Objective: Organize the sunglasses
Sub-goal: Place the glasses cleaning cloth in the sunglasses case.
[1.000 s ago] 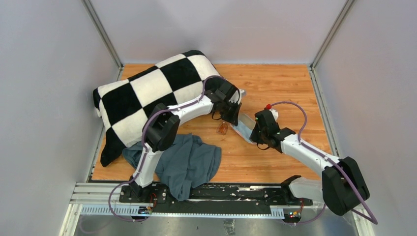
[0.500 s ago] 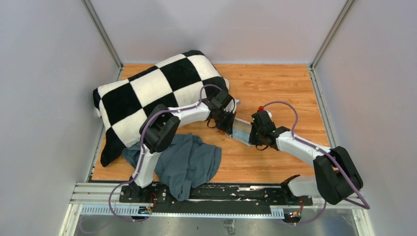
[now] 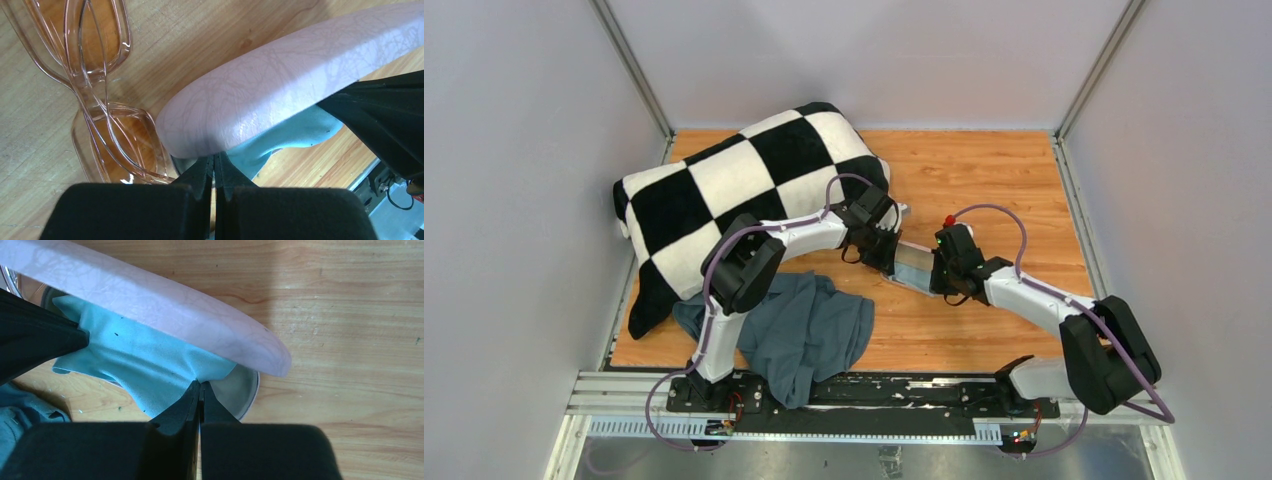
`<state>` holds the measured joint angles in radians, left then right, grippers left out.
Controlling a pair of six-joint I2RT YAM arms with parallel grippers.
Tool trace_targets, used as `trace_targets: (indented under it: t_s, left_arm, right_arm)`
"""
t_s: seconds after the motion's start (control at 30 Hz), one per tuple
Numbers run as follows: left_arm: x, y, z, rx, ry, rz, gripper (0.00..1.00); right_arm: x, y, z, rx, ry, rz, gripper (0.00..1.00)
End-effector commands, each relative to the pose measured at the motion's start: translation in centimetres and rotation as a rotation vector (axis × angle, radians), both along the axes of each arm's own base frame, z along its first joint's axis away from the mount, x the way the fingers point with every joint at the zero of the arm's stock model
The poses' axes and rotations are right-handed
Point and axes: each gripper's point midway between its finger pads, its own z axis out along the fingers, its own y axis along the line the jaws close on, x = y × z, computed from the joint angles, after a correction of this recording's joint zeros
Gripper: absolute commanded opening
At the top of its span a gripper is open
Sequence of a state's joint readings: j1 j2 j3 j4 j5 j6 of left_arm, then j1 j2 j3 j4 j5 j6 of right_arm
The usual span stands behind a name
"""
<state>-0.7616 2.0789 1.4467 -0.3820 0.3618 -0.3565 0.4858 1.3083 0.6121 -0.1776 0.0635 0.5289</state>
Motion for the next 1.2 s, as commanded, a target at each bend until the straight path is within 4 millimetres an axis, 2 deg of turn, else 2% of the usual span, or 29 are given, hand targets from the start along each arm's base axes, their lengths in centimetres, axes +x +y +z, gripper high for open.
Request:
trace_targets:
  t_s: [0.0,0.53,0.7,1.03,1.07,1.17]
  left_arm:
    - [0.5,0.9,0.6,0.023,-0.034,0.023,0.00]
    - [0.8,1.2,0.3,0.046,-0.052,0.022,0.00]
    - [0.8,1.5,0.2,0.059,-0.054,0.025,0.00]
    - [1.2,2.1,0.3,0.084,-0.080,0.052,0.00]
    - [1.2,2.2,0.2,0.086,-0.078,0.055,0.03]
    - [1.2,2.0,0.4,0.078,-0.077,0.056,0.16]
  right_arm:
    - [0.5,-1.8,0.3,-0.077,-0.029,-0.017,0.00]
    - [1.6,-2.0,-0.5,-0.128,-0.072,0.035,0.00]
    - [1.0,-1.6,-1.4,-0.107,-0.041,0.045,0.00]
    - [-0.3,-1.5,-1.5,-0.068,-0.016,0.047,0.00]
    - [-0.4,-1.5,-1.5,-0.066,-0.016,0.045,0.00]
    - [-0.7,-1.6,-1.4,-0.063,-0.014,0.040,0.12]
